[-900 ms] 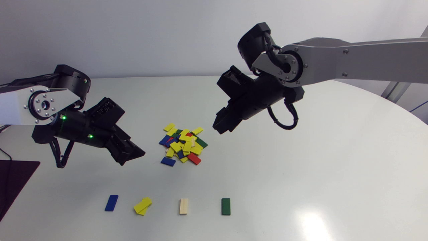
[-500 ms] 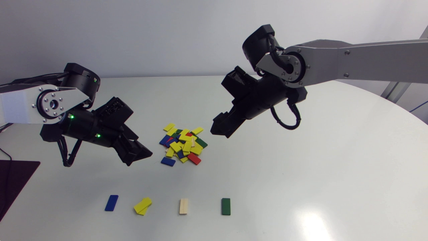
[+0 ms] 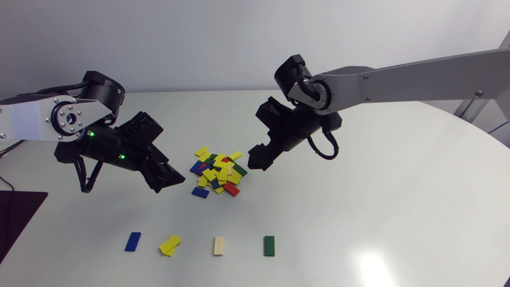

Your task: Take domino bricks one by one from the mixed stack on the table and place each onto the existing stack of the same color.

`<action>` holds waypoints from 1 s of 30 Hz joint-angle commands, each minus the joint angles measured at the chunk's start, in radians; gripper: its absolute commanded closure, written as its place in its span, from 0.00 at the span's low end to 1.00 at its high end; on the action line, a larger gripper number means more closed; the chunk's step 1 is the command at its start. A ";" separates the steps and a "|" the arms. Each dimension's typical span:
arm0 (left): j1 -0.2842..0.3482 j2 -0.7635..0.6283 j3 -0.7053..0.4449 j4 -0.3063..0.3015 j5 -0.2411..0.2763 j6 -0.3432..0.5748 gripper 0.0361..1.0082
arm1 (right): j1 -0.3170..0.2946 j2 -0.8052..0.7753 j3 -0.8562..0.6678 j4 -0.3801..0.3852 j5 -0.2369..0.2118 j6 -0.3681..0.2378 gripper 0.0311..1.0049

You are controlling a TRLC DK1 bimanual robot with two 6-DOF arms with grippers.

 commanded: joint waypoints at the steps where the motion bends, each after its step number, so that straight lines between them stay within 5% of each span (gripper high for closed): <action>1: -0.006 0.028 0.039 0.000 0.004 -0.013 0.02 | -0.016 0.047 0.058 -0.024 0.002 -0.022 0.13; 11: -0.006 0.053 0.042 0.001 0.004 -0.010 0.02 | -0.018 0.225 0.259 -0.168 0.028 -0.100 0.17; 24: 0.032 0.047 0.013 0.001 0.005 -0.004 0.02 | 0.030 0.360 0.475 -0.297 0.074 -0.128 0.64; 30: 0.064 0.045 -0.004 0.008 0.028 0.014 0.02 | 0.053 0.421 0.564 -0.354 0.090 -0.134 0.65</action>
